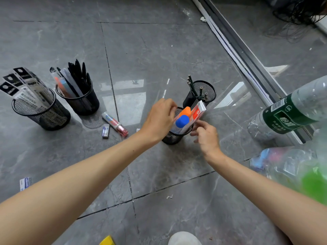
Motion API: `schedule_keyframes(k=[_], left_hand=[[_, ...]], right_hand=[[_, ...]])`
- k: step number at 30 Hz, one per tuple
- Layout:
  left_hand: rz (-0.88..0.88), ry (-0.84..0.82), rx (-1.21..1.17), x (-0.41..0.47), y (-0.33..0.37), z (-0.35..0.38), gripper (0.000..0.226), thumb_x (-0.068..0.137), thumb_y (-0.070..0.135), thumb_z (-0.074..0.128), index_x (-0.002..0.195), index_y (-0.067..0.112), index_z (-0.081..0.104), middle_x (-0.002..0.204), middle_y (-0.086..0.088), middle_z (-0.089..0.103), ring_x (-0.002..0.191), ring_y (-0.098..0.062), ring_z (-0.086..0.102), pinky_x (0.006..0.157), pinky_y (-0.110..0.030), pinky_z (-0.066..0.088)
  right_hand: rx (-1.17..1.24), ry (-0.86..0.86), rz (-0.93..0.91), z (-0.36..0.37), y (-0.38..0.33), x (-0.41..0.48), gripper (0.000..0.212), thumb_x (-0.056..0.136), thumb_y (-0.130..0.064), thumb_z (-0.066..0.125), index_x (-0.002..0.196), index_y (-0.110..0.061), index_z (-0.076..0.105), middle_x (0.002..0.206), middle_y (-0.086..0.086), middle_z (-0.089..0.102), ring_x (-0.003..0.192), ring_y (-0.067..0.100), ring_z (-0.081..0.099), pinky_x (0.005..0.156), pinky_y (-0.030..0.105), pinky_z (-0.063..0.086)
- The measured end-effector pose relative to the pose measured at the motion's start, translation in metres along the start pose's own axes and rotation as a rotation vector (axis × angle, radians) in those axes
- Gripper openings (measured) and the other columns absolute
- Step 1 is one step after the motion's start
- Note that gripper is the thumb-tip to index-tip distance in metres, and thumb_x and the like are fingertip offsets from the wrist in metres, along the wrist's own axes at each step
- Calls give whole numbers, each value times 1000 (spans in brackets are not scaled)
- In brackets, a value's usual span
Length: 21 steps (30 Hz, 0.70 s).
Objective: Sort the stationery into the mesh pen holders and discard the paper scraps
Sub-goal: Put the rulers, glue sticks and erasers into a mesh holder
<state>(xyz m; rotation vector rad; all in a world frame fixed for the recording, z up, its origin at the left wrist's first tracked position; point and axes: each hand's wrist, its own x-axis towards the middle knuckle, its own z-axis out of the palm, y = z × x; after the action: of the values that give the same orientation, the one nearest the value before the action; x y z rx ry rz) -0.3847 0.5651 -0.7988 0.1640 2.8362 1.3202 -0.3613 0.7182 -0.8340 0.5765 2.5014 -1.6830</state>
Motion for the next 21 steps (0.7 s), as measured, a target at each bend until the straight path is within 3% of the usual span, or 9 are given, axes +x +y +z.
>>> schedule_keyframes(k=[3, 5, 8, 12, 16, 18, 21], left_hand=[[-50, 80, 21, -2, -10, -7, 25, 94, 5, 39, 110, 6, 58, 108, -13, 55, 98, -27, 52, 81, -35, 41], [-89, 105, 114, -6, -26, -16, 28, 90, 3, 40, 111, 10, 55, 109, -11, 53, 96, -29, 53, 79, -38, 44], [-98, 43, 435, -14, -64, -34, 33, 82, -2, 46, 112, 9, 52, 111, -10, 49, 98, -30, 50, 71, -39, 41], [103, -158, 931, -19, -116, -58, 25, 73, 4, 63, 98, 7, 58, 105, -13, 53, 96, -32, 50, 74, -38, 38], [328, -299, 1190, -23, -134, -67, 27, 54, 6, 76, 74, 13, 59, 74, -5, 56, 69, -25, 57, 62, -34, 41], [432, -319, 1238, -22, -135, -66, 22, 58, 8, 72, 72, 13, 57, 67, -4, 55, 60, -24, 55, 58, -32, 40], [449, -307, 1156, -23, -132, -64, 16, 62, 11, 67, 74, 10, 55, 64, -7, 53, 50, -24, 52, 49, -30, 33]], right_hand=[[-364, -65, 74, -1, 15, 1, 25, 72, -6, 45, 78, -9, 69, 72, 9, 66, 79, 32, 64, 71, 34, 51], [-509, -183, 166, 0, 25, -2, 23, 67, -10, 49, 75, -2, 69, 75, 19, 69, 77, 37, 65, 67, 33, 52], [-696, -346, 191, 7, 32, -12, 17, 73, -14, 55, 75, -5, 69, 78, 17, 69, 77, 33, 66, 69, 32, 54], [-790, -464, 117, 18, 30, -25, 18, 78, -19, 52, 71, -11, 66, 80, 11, 69, 81, 31, 66, 79, 36, 55], [-864, -530, 52, 37, 21, -33, 16, 81, -22, 51, 72, -13, 61, 82, 7, 65, 87, 29, 63, 76, 32, 51], [-870, -553, 26, 45, 18, -36, 17, 82, -22, 52, 71, -12, 60, 82, 9, 66, 86, 29, 63, 74, 33, 51], [-865, -574, 0, 54, 16, -40, 18, 82, -22, 53, 72, -10, 62, 82, 11, 69, 84, 30, 65, 76, 34, 53]])
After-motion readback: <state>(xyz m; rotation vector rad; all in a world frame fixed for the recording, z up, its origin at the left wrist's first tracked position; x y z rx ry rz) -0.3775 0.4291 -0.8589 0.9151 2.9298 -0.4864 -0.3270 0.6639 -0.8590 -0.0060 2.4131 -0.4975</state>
